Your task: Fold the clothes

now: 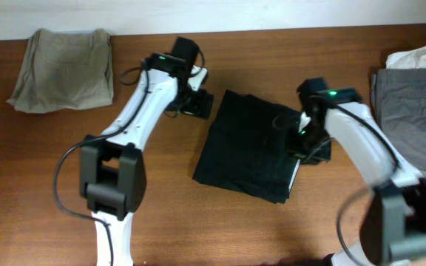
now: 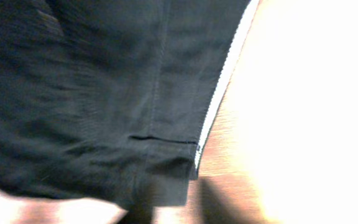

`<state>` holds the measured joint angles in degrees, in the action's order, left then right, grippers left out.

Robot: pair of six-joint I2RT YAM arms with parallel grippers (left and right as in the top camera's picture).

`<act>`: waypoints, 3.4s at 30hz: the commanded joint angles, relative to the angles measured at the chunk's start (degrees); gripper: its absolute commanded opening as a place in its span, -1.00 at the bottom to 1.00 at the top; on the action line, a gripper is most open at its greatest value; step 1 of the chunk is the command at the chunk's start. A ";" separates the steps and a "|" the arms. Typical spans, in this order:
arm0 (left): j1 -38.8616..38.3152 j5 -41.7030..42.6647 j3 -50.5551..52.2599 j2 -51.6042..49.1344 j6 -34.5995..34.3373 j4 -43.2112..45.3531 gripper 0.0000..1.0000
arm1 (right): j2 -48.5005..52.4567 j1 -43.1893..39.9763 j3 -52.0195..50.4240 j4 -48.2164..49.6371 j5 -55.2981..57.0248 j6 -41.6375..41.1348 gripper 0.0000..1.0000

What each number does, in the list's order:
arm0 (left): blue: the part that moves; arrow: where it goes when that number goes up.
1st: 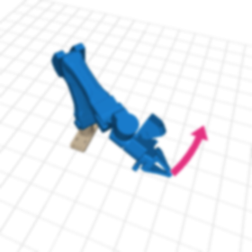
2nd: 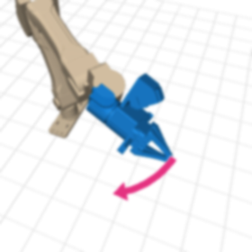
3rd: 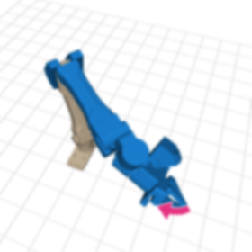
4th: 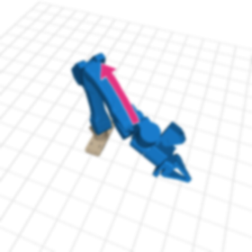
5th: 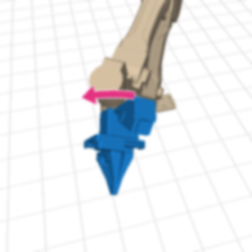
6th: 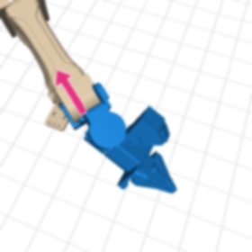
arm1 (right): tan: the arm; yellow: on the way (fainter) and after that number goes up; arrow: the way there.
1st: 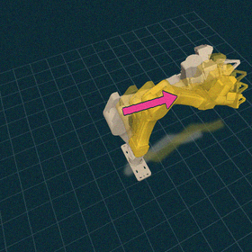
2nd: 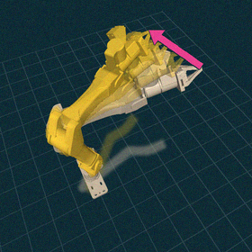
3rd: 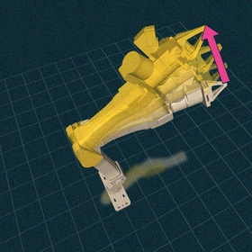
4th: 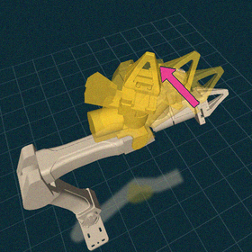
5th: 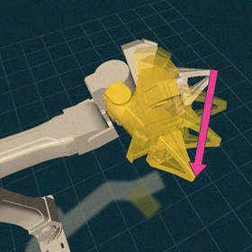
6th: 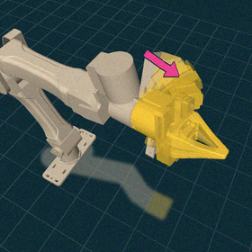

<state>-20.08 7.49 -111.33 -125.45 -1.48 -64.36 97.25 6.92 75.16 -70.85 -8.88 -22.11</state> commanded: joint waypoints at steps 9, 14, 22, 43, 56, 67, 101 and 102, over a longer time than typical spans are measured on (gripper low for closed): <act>1.88 16.83 9.64 -0.50 11.15 -1.84 0.98 | -9.75 -0.26 1.86 -2.47 1.88 3.69 0.97; 1.88 17.73 13.22 -1.53 11.02 3.72 0.98 | -9.75 -0.26 1.86 -3.30 1.88 3.69 0.97; 1.60 28.15 14.08 -8.76 11.04 5.70 0.98 | -9.75 -0.26 1.86 -3.76 1.86 3.69 0.97; -4.15 31.89 14.05 -10.67 8.28 16.70 -0.98 | -9.75 -0.26 1.86 -5.95 1.88 3.87 0.97; 5.62 11.56 3.37 -10.67 10.45 23.12 -0.98 | -9.75 -0.26 1.86 -6.62 1.95 3.87 0.97; 15.23 5.14 -16.20 -10.67 16.33 14.49 -0.98 | -9.75 -0.26 1.86 -7.45 2.14 3.89 0.97; 30.38 -0.04 -36.70 -10.67 23.87 1.92 -0.98 | -9.75 -0.26 1.86 -9.81 4.68 3.87 0.97; 30.38 -0.66 -37.13 -10.67 23.87 2.03 -0.98 | -9.75 -0.26 1.86 -9.84 4.68 3.85 0.98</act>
<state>9.82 7.22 -144.59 -135.68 21.71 -63.07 88.38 6.72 76.40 -80.58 -5.80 -18.15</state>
